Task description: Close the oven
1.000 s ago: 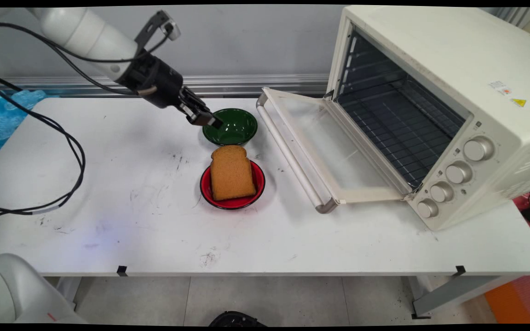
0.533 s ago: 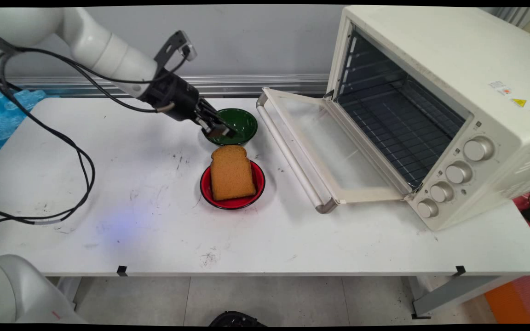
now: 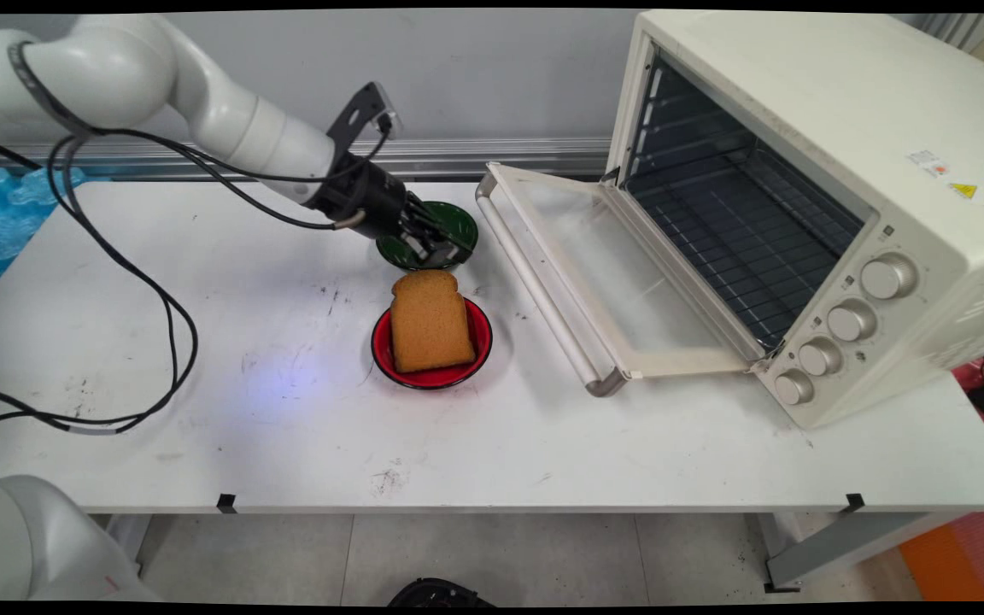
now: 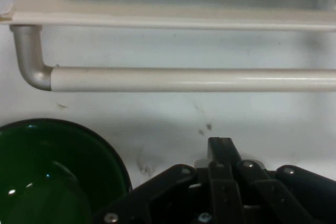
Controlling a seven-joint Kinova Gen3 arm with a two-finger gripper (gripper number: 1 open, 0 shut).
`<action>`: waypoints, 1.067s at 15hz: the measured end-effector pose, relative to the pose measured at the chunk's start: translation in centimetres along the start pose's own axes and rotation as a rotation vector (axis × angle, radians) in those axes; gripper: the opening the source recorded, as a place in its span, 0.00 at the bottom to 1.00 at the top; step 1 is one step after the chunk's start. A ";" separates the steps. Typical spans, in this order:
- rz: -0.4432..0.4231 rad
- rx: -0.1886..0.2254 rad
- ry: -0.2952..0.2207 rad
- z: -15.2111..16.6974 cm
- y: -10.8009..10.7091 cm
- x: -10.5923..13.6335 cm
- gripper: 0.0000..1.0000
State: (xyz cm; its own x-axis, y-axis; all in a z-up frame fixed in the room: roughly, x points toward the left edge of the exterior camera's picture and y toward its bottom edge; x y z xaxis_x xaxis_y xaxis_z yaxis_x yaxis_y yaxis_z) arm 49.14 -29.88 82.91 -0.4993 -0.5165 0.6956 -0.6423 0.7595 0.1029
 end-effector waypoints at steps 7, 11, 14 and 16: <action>-0.037 0.017 -0.027 3.0 -0.3 -1.1 0.00; -0.015 0.011 -0.015 4.5 -0.4 -1.0 0.00; -0.008 0.010 -0.007 5.5 -0.5 -0.9 0.00; -0.006 0.008 0.000 6.1 -0.6 -0.8 0.00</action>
State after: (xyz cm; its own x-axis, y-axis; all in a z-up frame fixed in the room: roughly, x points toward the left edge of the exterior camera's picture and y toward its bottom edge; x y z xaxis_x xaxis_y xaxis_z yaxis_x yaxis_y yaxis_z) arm 46.36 -32.35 77.97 -0.4956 -0.5209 0.6950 -0.6500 0.7532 0.1011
